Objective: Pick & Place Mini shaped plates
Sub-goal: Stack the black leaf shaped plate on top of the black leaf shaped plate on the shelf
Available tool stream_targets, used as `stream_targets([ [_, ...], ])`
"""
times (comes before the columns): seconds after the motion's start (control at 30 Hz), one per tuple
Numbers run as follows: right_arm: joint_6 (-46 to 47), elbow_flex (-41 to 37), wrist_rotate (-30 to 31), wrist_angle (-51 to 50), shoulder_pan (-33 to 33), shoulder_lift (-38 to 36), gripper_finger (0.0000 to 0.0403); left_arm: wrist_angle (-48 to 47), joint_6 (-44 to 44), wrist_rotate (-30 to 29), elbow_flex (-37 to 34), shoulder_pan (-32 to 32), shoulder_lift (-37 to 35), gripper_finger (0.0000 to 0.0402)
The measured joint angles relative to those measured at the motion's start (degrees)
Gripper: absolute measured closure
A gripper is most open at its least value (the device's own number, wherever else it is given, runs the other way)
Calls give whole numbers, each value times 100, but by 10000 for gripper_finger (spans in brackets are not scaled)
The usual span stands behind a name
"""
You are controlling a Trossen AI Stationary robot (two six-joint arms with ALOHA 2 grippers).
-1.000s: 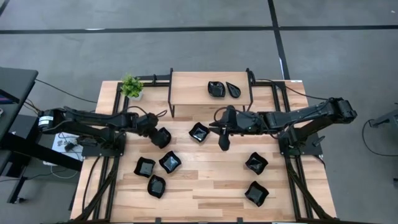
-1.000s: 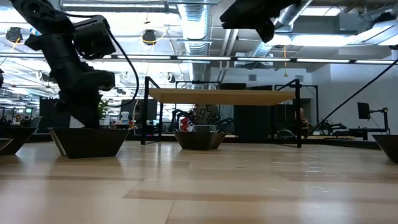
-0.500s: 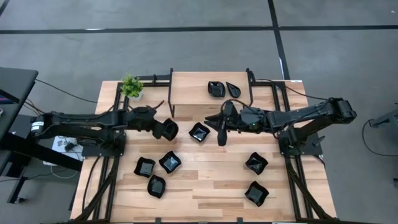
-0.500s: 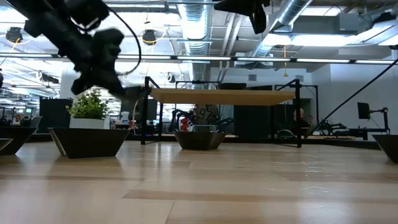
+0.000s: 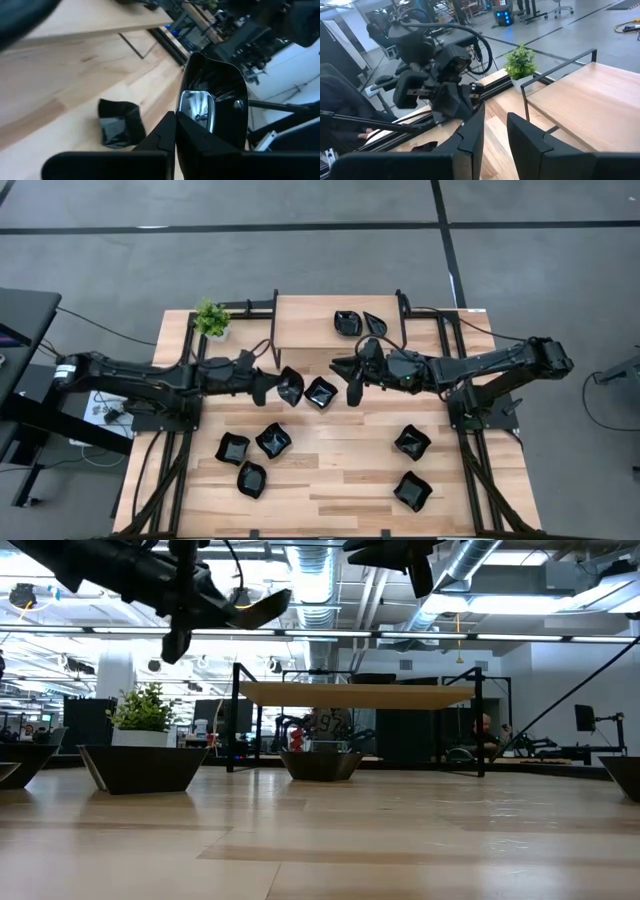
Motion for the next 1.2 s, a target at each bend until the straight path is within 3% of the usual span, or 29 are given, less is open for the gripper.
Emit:
stream_targets([
  [0.13, 13, 225, -4, -440, 31, 0, 322, 527, -125, -39, 0, -123, 442, 394],
  [0.23, 22, 752, -5, -1401, 59, 109, 322, 838, -150, -40, 0, -135, 722, 394],
  [0.43, 223, 2599, -152, -4297, 81, 975, 321, 1083, -151, -42, 9, -135, 944, 395],
  [0.57, -5, 3916, -310, -5491, 66, 1916, 320, 1088, -143, -41, 75, -135, 1000, 395],
  [0.87, -907, 5871, -472, -6232, 37, 3421, 320, 1036, -92, -38, 74, -133, 1007, 395],
  [1.2, -1102, 6124, -426, -6432, 44, 3775, 310, 777, -78, 157, 74, -198, 967, 395],
])
